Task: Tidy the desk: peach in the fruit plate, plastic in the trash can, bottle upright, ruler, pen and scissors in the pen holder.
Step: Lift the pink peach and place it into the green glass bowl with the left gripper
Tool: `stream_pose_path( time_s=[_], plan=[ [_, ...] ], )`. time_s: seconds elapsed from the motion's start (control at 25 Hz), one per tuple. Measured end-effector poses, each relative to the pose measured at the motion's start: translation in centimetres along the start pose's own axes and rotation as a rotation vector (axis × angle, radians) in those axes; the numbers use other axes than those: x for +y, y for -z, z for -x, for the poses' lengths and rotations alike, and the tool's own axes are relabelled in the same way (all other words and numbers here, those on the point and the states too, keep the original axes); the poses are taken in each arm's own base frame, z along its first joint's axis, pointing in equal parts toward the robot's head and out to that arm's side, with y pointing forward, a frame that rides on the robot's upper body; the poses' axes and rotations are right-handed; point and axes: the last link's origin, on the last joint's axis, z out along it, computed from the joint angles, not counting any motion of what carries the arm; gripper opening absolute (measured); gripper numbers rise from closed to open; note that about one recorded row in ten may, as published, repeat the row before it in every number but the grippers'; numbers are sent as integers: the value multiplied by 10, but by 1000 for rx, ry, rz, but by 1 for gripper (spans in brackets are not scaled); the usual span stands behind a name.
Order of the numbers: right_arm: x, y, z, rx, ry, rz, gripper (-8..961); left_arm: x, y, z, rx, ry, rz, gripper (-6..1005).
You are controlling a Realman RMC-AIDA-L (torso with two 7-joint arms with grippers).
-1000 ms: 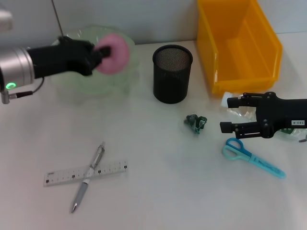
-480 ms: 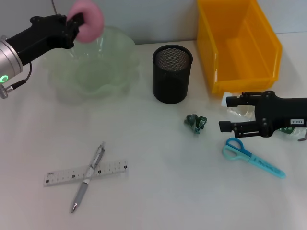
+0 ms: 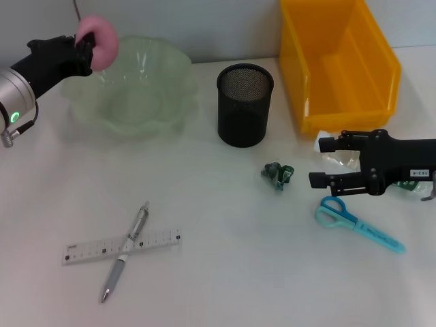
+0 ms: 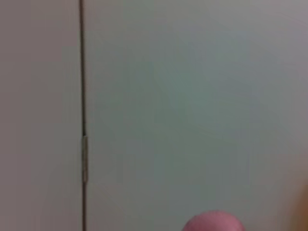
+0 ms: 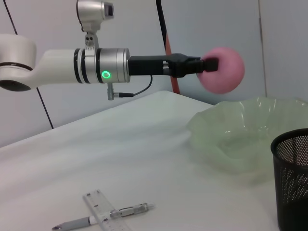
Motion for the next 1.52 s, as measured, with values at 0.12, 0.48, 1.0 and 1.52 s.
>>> stream_pose_path(
  time_s=[0.12,0.48,1.0,1.52],
  plan=[
    [0,0,0,-2,1,0,834,1,0,4,-14,8,-4,74],
    [-1,-3,0,5,0,-4,834,7,-5,9,-41,-42,8,76],
    [-1,-2,0,4,-3,-8,834,13,-10,6,-46,-68,25,359],
    [-2,-3,1,0,-1,-10,835,13,-11,6,-49,-66,23,676]
  ],
)
